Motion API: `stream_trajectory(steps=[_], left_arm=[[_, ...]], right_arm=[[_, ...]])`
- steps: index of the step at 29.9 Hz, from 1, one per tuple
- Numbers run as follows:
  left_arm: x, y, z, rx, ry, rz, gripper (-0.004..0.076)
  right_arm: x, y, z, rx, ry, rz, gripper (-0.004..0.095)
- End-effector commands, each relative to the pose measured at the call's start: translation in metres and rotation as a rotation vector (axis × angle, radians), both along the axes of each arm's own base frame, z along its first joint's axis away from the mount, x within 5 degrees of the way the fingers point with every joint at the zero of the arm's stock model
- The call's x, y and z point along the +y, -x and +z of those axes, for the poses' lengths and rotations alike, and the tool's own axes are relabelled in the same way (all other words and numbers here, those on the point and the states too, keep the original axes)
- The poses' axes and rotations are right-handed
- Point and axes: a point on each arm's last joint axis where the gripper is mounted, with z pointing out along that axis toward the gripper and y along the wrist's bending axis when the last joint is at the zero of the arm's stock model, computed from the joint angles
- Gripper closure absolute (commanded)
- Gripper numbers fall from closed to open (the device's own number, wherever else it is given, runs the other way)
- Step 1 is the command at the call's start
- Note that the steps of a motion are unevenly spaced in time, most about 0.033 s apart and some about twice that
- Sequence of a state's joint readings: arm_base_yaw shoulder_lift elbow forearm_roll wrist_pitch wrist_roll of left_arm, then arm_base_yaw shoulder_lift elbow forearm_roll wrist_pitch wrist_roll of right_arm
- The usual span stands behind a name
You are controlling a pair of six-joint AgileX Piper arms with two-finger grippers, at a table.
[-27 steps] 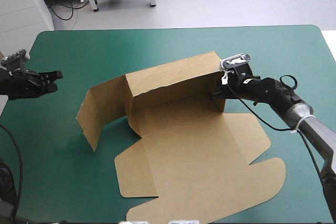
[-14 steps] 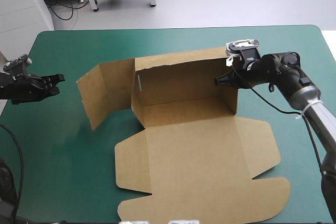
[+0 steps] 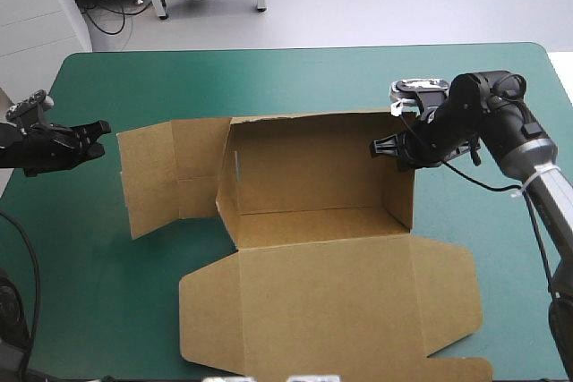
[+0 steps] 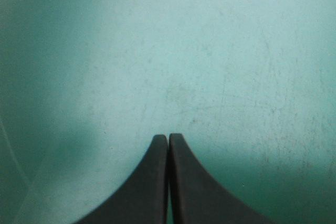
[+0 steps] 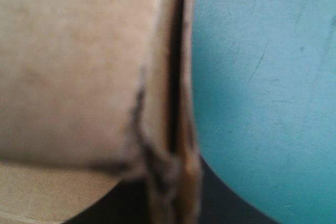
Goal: Fold the box
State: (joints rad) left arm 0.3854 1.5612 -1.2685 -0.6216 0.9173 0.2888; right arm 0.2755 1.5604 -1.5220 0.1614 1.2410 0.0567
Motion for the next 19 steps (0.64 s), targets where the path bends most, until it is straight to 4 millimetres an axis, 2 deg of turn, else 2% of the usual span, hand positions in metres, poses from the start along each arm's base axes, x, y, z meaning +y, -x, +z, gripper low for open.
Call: stream_trajectory(steps=[1, 5, 10, 14, 19], left_arm=[[-0.005, 0.003, 0.024, -0.093, 0.043, 0.026, 0.0739], [-0.008, 0.002, 0.026, -0.109, 0.088, 0.027, 0.0739], [-0.008, 0.002, 0.026, -0.105, 0.090, 0.018, 0.0739], [-0.009, 0.002, 0.026, -0.103, 0.092, 0.016, 0.0739], [-0.009, 0.003, 0.026, -0.100, 0.094, 0.013, 0.0739]], right_arm=[[0.009, 0.016, 0.011, 0.003, -0.083, 0.012, 0.0924], [0.015, 0.014, -0.010, 0.064, -0.044, 0.021, 0.0924], [0.016, -0.007, -0.031, 0.064, 0.020, -0.012, 0.0924], [0.019, -0.023, -0.039, 0.069, 0.039, -0.019, 0.0924], [0.023, -0.046, -0.037, -0.007, 0.061, -0.023, 0.0925]])
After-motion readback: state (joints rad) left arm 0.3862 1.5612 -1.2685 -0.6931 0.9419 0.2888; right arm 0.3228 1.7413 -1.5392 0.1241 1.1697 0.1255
